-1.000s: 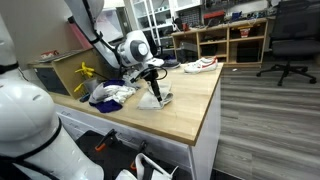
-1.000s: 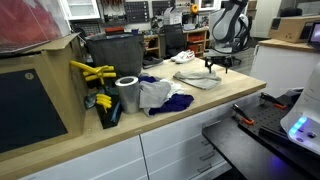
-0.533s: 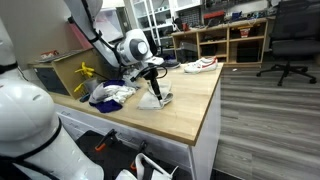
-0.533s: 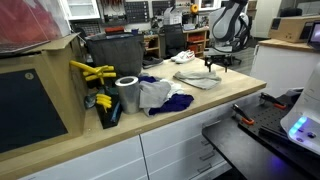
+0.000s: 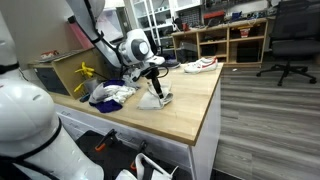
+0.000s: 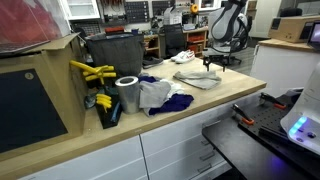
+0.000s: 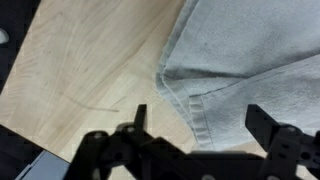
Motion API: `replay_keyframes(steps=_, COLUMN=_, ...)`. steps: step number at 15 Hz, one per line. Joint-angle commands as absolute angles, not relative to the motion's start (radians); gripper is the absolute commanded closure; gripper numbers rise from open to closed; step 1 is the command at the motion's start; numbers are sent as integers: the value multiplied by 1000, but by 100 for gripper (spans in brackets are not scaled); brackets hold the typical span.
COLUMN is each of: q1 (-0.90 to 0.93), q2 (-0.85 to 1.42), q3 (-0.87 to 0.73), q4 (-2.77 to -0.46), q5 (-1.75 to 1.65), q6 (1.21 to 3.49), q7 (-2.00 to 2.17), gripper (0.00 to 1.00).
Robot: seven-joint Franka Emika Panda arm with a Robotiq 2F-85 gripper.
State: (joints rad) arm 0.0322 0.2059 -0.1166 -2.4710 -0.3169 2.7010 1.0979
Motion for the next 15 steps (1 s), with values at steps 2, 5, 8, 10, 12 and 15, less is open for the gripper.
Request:
replay_keyframes(steps=2, q1=52, q2=290, q3=-141, q4=-2400, q5=-309, q6=2729, q7=1081, gripper=0)
replay_keyframes(steps=5, q1=62, q2=324, q3=-145, q4=-2374, q5=-291, q6=2727, q7=1073, gripper=0)
replay_keyframes(steps=8, q1=69, q2=336, q3=-142, q4=-2361, q5=-274, q6=2721, q7=1063, gripper=32)
replay_keyframes(steps=10, q1=72, q2=339, q3=-140, q4=-2355, q5=-256, q6=2718, q7=1056, gripper=49)
replay_keyframes(steps=12, q1=75, q2=335, q3=-137, q4=-2352, q5=-236, q6=2714, q7=1039, gripper=65)
replay_keyframes(steps=15, q1=79, q2=330, q3=-136, q4=-2349, q5=-210, q6=2712, q7=1016, gripper=86)
